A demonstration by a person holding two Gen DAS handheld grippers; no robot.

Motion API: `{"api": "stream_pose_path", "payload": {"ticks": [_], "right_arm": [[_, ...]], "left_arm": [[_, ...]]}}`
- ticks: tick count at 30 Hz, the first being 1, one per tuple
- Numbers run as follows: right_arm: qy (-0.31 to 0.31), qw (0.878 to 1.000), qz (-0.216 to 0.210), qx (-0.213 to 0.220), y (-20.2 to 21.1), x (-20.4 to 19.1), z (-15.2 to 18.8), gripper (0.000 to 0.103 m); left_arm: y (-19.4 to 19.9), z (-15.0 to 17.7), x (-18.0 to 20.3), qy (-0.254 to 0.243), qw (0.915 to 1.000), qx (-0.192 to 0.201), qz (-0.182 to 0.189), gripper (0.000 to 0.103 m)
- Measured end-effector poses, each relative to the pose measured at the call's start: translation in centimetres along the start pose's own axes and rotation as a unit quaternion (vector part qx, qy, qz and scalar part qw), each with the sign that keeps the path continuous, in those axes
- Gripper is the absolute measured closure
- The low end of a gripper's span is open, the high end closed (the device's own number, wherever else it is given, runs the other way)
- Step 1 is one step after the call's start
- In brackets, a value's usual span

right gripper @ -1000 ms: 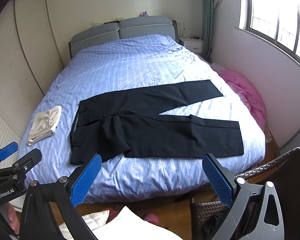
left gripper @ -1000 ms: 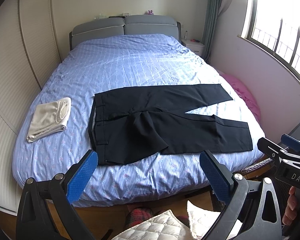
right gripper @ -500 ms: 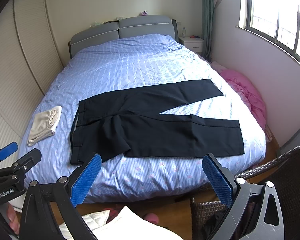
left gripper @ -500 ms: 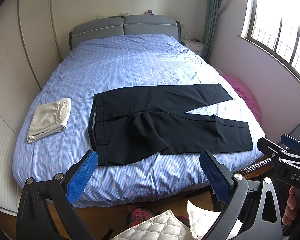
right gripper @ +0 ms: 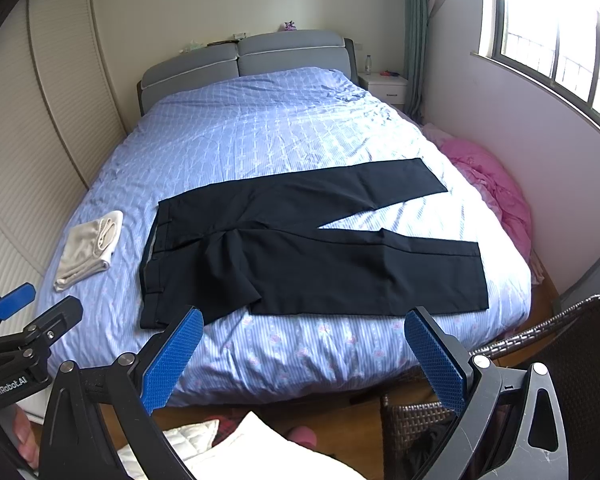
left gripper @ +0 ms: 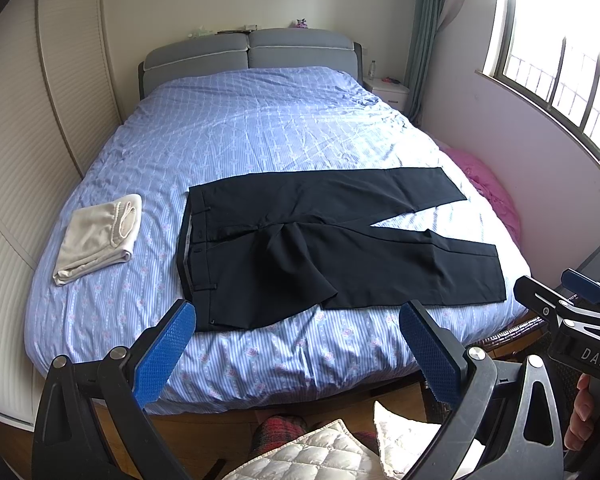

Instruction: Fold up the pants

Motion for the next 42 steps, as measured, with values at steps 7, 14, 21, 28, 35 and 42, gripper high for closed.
{"api": "stream_pose_path", "payload": {"ticks": [7, 14, 21, 28, 35, 42], "right_arm": [[0.002, 1.0, -0.003, -0.01, -0.7, -0.3, 0.2, 0.001], [0.001, 0.999, -0.004, -0.038, -2.0, -0.4, 0.8, 0.001], [0.01, 0.998, 0.013, -0.059, -4.6, -1.0, 0.4, 0.001], [0.026, 0.997, 0.005, -0.079, -8.7, -3.2, -2.2, 0.001], [0.007, 0.997, 0.035, -0.068, -12.0, -3.6, -6.8, 0.001], [-0.014, 0.996, 0.085, -0.03, -14.1, 1.3, -12.3, 0.001]], "left_arm": [[-0.6, 0.1, -0.5, 0.005, 0.9999, -0.012, 0.004, 0.0], [-2.4, 0.5, -2.1, 0.032, 0.9986, -0.04, 0.009, 0.0], [-4.2, 0.1, -6.0, 0.053, 0.9971, -0.036, -0.04, 0.0], [-6.7, -2.6, -8.0, 0.037, 0.9982, -0.036, -0.033, 0.0], [-11.4, -8.2, -6.4, -0.014, 0.9995, -0.028, 0.006, 0.0], [-17.4, -15.0, 0.2, -0.042, 0.998, -0.016, 0.045, 0.0]]}}
Point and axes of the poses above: each gripper's, at about its wrist camera, not at the fingertips, and y roughly against the way its jaws point, x to its right, z to its underside, the point moved 2 cm from there along -y, roughly the way its jaws point, and after that the axes turned 1 degree about -y, right-handed, at the moved point
